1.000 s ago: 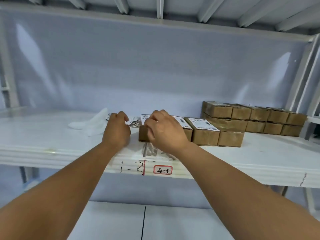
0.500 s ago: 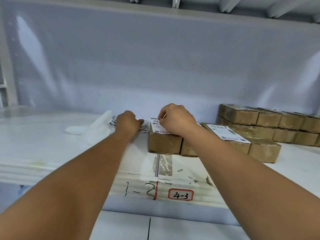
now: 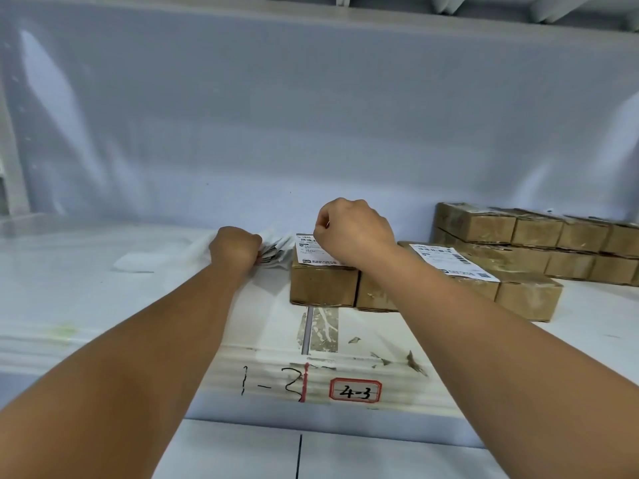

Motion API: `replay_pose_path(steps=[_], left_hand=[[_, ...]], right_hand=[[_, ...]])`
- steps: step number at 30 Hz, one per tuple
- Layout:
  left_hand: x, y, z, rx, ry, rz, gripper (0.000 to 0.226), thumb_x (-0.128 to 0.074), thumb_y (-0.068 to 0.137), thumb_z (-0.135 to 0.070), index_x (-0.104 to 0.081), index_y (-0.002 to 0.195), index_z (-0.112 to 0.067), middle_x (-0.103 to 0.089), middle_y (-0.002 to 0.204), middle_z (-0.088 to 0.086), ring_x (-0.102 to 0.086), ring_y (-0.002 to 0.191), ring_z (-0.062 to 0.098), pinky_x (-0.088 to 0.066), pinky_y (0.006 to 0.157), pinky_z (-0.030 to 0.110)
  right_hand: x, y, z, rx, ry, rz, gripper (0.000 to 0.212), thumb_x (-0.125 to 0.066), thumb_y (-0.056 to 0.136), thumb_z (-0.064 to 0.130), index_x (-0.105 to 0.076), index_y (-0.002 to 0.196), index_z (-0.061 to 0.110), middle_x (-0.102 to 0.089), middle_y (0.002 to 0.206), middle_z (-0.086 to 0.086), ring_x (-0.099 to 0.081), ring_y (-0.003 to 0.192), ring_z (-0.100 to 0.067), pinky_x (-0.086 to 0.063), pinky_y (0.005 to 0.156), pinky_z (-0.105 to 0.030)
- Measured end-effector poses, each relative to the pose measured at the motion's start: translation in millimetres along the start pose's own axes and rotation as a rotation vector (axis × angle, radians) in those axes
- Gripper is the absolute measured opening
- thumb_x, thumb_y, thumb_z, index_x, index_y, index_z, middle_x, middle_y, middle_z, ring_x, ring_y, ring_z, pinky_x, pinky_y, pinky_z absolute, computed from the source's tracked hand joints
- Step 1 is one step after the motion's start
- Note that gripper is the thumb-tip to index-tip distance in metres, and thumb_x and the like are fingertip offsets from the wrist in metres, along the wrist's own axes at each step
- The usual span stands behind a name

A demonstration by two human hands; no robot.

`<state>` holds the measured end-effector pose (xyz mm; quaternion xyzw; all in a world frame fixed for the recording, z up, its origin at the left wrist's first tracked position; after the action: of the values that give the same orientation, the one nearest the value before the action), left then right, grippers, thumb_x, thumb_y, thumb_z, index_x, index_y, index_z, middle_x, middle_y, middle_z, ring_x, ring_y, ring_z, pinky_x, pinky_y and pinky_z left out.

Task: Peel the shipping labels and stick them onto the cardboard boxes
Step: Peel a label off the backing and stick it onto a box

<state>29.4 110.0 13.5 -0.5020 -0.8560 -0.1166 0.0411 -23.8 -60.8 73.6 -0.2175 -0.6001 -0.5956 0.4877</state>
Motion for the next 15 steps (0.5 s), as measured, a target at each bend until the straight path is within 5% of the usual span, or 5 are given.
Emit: replay_pose_path(steps=[3, 10, 15], left_hand=[[3, -5, 1, -0.063, -0.015, -0.029, 0.029, -0.048, 0.080, -0.001, -0.047, 0.054, -0.013, -0.056, 0.037, -0.007, -0.068, 0.066, 0.029, -0.055, 0.076, 0.039], [9, -26, -11, -0.285, 0.010, -0.140, 0.023, -0.054, 0.091, -0.021, -0.062, 0.073, -0.009, -0.067, 0.057, -0.001, -0.064, 0.057, 0.011, -0.045, 0.062, 0.017], [6, -29, -17, -0.406, -0.045, -0.212, 0.015, -0.047, 0.090, -0.009, -0.060, 0.083, -0.010, -0.062, 0.068, -0.001, -0.067, 0.060, 0.017, -0.051, 0.066, 0.028]], right_hand=[[6, -5, -1, -0.002, -0.042, -0.005, 0.022, -0.046, 0.088, 0.021, -0.063, 0.100, 0.017, -0.061, 0.099, -0.004, -0.058, 0.087, -0.027, -0.042, 0.067, -0.029], [15, -11, 12, 0.122, 0.014, 0.010, 0.025, -0.044, 0.092, 0.021, -0.063, 0.108, 0.022, -0.063, 0.112, -0.002, -0.056, 0.102, -0.024, -0.044, 0.075, -0.030], [1, 7, 28, 0.202, -0.034, 0.123, 0.034, -0.045, 0.091, 0.015, -0.056, 0.122, 0.025, -0.058, 0.123, -0.001, -0.052, 0.112, -0.022, -0.043, 0.079, -0.030]])
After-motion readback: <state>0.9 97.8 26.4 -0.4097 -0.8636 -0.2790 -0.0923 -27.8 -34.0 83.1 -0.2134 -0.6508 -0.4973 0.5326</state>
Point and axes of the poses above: each hand's wrist, its own y-axis towards the middle knuckle, its own x-axis out of the back of the hand, z = x × y, the point moved 1 cm from there along y, towards the middle knuckle
